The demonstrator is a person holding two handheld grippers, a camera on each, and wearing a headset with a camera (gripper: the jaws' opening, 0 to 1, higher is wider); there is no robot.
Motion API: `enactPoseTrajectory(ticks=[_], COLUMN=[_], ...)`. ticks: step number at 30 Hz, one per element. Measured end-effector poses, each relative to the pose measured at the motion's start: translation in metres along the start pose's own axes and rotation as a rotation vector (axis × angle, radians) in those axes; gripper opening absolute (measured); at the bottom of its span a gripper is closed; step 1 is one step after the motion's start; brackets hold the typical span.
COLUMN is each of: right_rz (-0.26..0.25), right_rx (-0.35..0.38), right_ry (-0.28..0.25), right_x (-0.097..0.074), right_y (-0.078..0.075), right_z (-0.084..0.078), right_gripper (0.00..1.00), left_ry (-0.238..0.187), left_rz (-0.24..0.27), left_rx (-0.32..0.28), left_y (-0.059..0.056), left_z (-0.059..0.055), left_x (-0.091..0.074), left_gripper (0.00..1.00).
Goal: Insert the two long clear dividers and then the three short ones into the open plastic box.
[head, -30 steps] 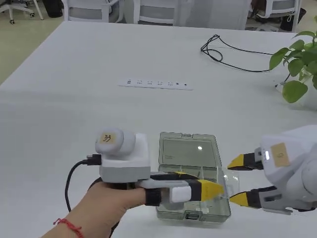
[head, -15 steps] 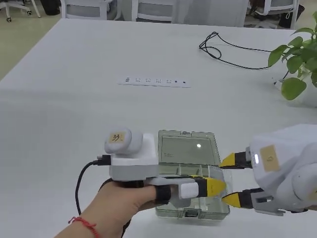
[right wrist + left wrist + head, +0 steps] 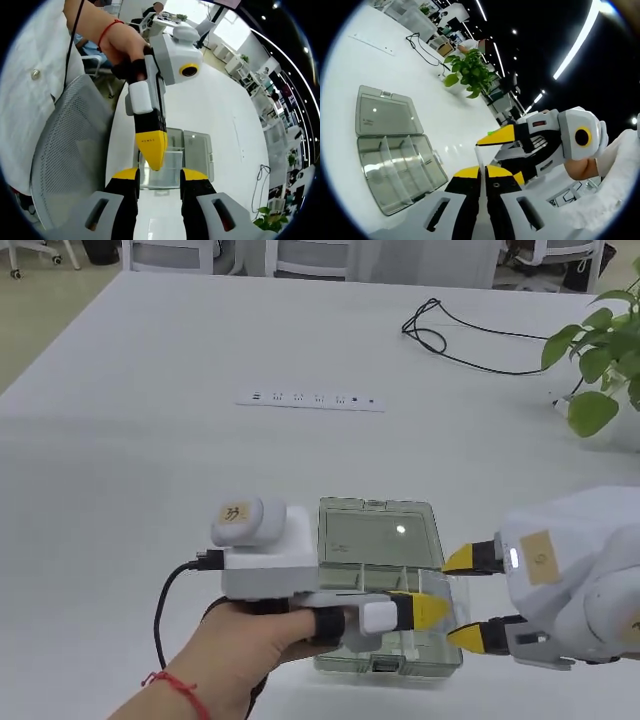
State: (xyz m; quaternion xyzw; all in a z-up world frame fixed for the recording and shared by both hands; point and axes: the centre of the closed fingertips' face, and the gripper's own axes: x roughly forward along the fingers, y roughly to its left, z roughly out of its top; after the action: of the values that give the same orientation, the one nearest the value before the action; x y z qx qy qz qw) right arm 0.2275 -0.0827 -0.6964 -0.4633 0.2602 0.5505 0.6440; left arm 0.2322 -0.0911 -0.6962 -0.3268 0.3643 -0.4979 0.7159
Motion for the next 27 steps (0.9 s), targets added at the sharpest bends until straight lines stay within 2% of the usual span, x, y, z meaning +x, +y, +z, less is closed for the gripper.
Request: enactPoseTrajectory(ticks=[11, 16, 18, 20, 22, 24, 25, 27], right_rz=[-0.013, -0.018, -0.005, 0.023, 0.057, 0.084, 0.102, 0.166], right_rx=[-0.002, 0.018, 0.046, 0.101, 0.142, 0.180, 0.195, 0.223], right_ry=[-0.001, -0.023, -0.046, -0.082, -0.118, -0.146, -0.158, -0.182], right_x=[0.000, -0.004, -0.007, -0.011, -0.016, -0.020, -0.021, -0.025], right_y=[-0.002, -0.006, -0.007, -0.007, -0.009, -0.010, -0.010, -0.006], right_z=[0.001, 0.004, 0.005, 0.008, 0.010, 0.011, 0.012, 0.012], right_gripper=[0.34, 0.38, 0.37, 0.37, 0.34, 0.31, 0.30, 0.27], left_ry=[-0.032, -0.028, -0.020, 0.014, 0.023, 0.048, 0.049, 0.073], left_rz=[-0.012, -0.001, -0.003, -0.006, -0.026, -0.050, -0.054, -0.075], left_rx=[-0.041, -0.008, 0.074, 0.151, 0.261, 0.319, 0.335, 0.424], left_y=[-0.001, 0.000, 0.000, -0.001, -0.004, -0.009, -0.010, -0.013], left_z=[0.002, 0.002, 0.002, -0.003, -0.006, -0.011, -0.011, -0.016], left_x=[-0.002, -0.002, -0.004, -0.005, -0.006, -0.008, -0.008, -0.011], left_gripper=[0.00, 0.00, 0.00, 0.00, 0.00, 0.00, 0.00, 0.00])
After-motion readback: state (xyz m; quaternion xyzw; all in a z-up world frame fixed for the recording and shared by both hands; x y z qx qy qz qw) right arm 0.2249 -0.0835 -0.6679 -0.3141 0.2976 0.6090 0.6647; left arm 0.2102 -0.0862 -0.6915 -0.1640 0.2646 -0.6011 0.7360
